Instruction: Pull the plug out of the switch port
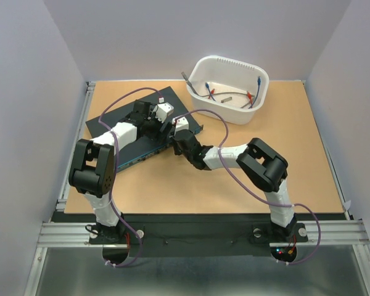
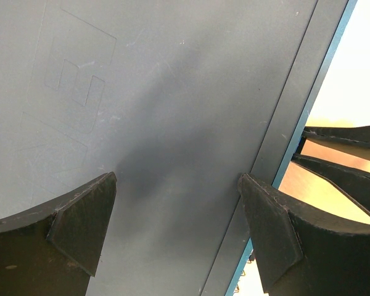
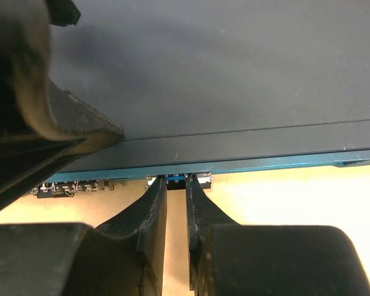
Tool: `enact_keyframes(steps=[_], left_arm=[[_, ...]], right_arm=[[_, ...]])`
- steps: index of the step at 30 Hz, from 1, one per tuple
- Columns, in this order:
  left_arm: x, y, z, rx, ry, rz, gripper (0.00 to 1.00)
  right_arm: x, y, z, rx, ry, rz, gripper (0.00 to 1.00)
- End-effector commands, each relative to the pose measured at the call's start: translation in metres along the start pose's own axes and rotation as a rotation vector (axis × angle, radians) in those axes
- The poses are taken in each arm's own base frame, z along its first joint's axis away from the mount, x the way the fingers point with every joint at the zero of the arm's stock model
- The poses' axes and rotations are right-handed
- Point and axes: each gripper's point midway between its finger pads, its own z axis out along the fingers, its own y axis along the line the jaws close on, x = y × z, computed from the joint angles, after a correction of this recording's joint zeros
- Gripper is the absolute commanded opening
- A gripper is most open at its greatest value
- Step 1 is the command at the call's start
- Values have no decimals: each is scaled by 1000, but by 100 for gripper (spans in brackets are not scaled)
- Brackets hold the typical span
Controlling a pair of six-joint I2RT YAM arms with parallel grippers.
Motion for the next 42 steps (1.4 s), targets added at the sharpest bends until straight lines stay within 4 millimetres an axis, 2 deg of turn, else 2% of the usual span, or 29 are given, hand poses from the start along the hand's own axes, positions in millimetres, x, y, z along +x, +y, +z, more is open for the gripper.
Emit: enact_keyframes(steps=[1,8,15,18,19,22,23,26,27,30,32,34,35,36,39,40,42], left_arm=[[20,-1,7,1,59,-1,93],[22,-1,9,-2,67,-5,93],[19,-6,7,22,54,-4,93],[11,-34,-2,171,11,59,93],[5,-50,-11,241,-27,84,94],[9,-63,-22,298,-58,166,96],[10,-66,-22,309,-66,186,98],[13,-75,-20,301,-73,260,99],[11,-85,-18,296,-94,310,99],[11,-84,-10,224,-106,375,99],[21,-83,-5,190,-85,402,99],[23,-81,0,148,-92,408,99],[24,-72,2,85,-75,393,99],[17,-67,3,45,-95,395,99],[9,-56,5,-22,-104,384,99],[7,-54,4,-37,-107,386,97],[9,-53,3,-39,-104,408,92]], right_arm=[[-54,-1,-20,-1,-157,76,1],[-30,-8,-38,-28,-149,138,0],[-23,-8,-46,-55,-147,160,0],[-20,-11,-42,-42,-142,175,1],[-19,-8,-42,-55,-138,180,0],[-16,-10,-47,-92,-137,260,1],[-20,-11,-48,-115,-145,334,1],[-9,-15,-51,-131,-118,401,0],[-8,-13,-52,-138,-113,423,0],[1,-15,-50,-140,-86,462,1],[7,-19,-50,-131,-72,486,1],[8,-20,-52,-135,-70,490,0],[8,-20,-53,-140,-69,490,0],[8,-18,-55,-148,-67,491,1],[2,-16,-60,-169,-73,502,22],[1,-14,-62,-184,-67,515,31],[-8,-13,-67,-206,-73,547,42]])
